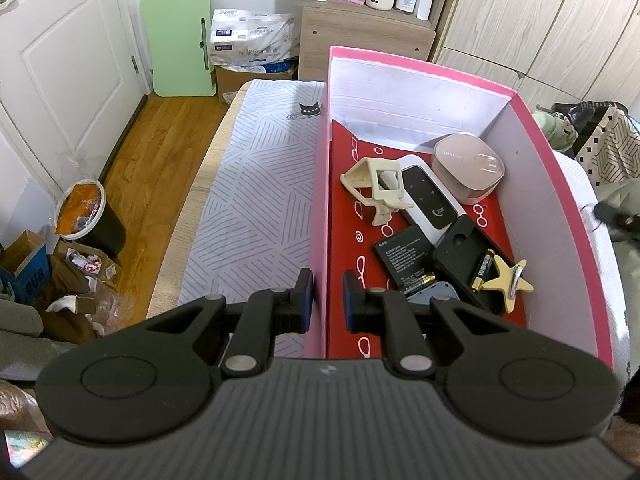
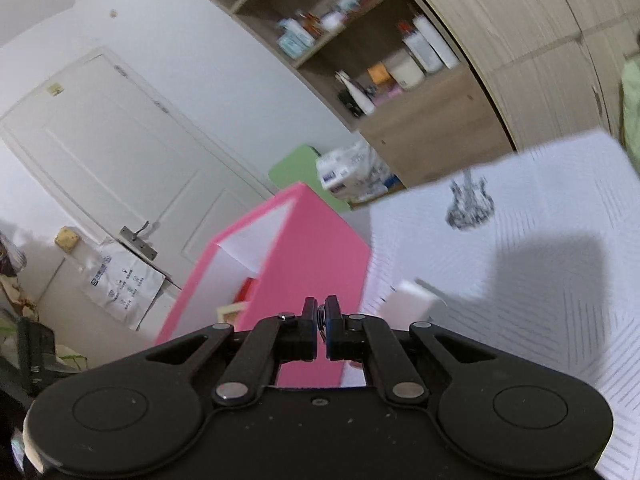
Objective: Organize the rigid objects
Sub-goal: 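Carry the keys into the box and release them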
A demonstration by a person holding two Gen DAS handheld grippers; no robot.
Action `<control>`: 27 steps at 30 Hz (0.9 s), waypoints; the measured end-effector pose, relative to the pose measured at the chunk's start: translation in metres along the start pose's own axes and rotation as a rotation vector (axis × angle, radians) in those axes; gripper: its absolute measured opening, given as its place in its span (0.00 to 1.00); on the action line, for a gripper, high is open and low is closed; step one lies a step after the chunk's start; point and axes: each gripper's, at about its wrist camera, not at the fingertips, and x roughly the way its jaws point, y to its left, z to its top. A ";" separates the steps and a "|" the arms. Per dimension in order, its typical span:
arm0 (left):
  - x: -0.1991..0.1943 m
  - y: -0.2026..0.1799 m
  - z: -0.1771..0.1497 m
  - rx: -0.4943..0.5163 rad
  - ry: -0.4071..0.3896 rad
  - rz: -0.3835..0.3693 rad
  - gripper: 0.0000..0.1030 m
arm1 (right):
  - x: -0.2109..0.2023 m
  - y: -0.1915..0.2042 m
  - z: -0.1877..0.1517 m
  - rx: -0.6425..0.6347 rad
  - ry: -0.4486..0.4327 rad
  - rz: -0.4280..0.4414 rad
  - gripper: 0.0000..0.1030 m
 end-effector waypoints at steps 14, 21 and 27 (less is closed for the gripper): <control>-0.003 -0.010 -0.002 0.087 0.009 0.032 0.13 | 0.002 0.108 0.037 -0.266 0.088 0.158 0.05; -0.005 -0.011 -0.003 0.095 0.006 0.035 0.13 | 0.062 0.122 0.024 -0.260 0.245 0.182 0.05; -0.007 -0.011 -0.004 0.093 -0.002 0.030 0.13 | 0.117 0.127 0.008 -0.272 0.384 0.150 0.05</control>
